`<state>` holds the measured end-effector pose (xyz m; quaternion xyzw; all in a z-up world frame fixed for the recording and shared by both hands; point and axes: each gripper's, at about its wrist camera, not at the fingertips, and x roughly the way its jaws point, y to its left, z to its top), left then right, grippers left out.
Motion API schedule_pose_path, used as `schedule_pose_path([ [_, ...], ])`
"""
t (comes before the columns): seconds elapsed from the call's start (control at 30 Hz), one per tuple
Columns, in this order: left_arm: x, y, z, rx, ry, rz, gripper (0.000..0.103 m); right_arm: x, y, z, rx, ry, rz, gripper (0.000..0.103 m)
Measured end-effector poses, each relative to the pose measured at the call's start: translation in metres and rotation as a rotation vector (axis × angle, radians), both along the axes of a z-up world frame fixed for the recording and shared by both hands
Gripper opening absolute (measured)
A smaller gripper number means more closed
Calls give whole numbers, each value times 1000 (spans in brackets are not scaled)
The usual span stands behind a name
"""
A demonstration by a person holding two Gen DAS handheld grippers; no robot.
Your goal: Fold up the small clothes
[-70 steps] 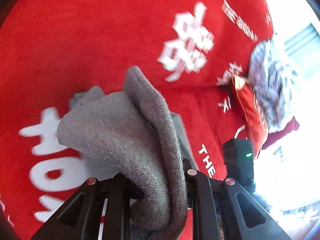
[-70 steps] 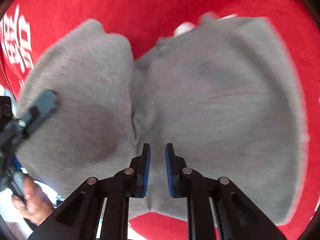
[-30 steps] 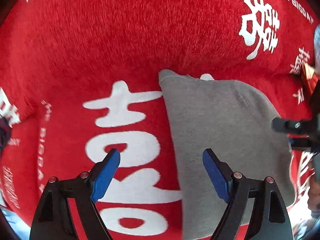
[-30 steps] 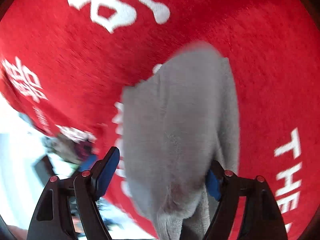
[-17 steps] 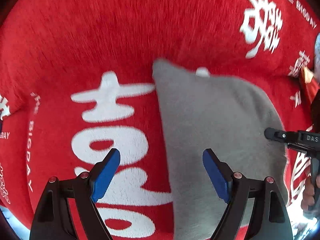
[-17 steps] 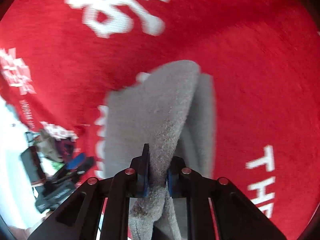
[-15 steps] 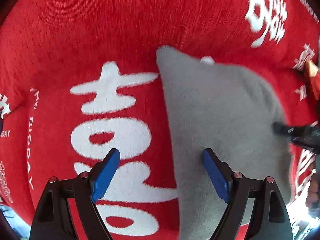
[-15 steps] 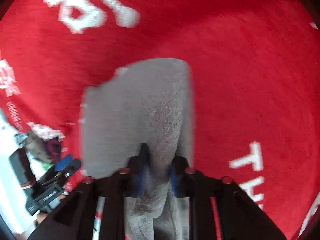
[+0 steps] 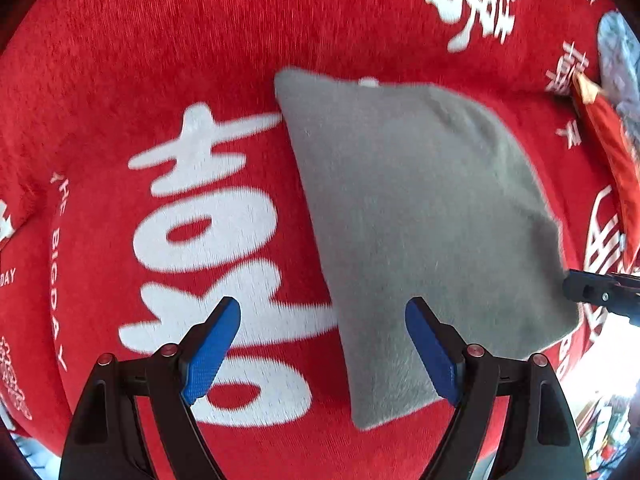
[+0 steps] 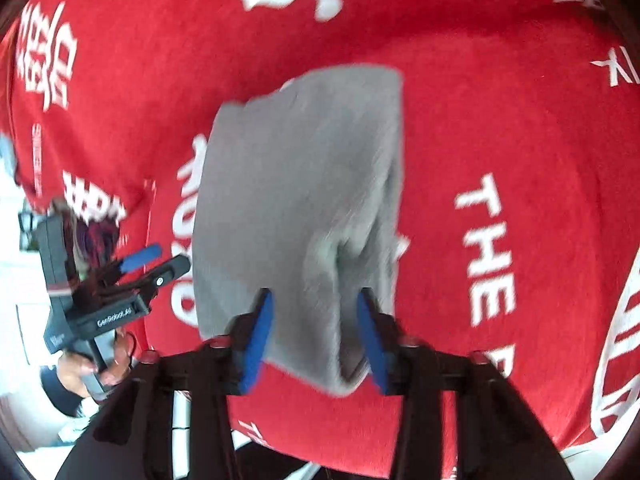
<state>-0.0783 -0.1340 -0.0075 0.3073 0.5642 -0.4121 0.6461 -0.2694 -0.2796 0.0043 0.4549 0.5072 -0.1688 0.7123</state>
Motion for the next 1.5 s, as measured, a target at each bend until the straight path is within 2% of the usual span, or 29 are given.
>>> schedule_pose_path([
  [0.1, -8, 8, -22, 40, 18, 10, 85, -6, 3, -18, -33, 74, -16, 6],
  [0.17, -11, 14, -34, 58, 29, 22, 86, -16, -1, -38, 1, 103, -50, 6],
  [0.2, -11, 16, -35, 56, 32, 27, 86, -21, -3, -48, 23, 89, -72, 6],
  [0.27, -12, 17, -33, 54, 28, 34, 86, -24, -4, -47, 12, 66, -68, 4],
  [0.43, -12, 17, -28, 80, 31, 40, 86, -23, 5, -37, -20, 107, -43, 5],
  [0.53, -14, 18, -23, 92, 21, 46, 86, -29, 5, -33, 4, 129, -82, 16],
  [0.6, -18, 19, -19, 110, 11, 47, 86, -35, 5, -31, 14, 150, -103, 29],
  [0.87, -27, 15, -3, 144, -14, 53, 86, -53, 3, -15, 39, 175, -135, 56],
  [1.03, -27, 15, 7, 141, -12, 77, 86, -54, 3, -15, 69, 164, -144, 57],
  [1.2, -32, 10, 13, 157, -11, 91, 86, -55, 0, -12, 75, 153, -140, 64],
  [1.33, -23, 11, 3, 151, 21, 115, 86, -53, -4, -8, 74, 140, -138, 66],
  [1.4, -23, 11, 4, 139, 34, 126, 86, -51, -7, -9, 78, 132, -141, 75],
  [1.43, -22, 11, 4, 135, 38, 130, 88, -51, -8, -9, 82, 126, -144, 77],
  [1.5, -22, 10, 5, 134, 38, 145, 103, -50, -10, -9, 90, 114, -149, 78],
])
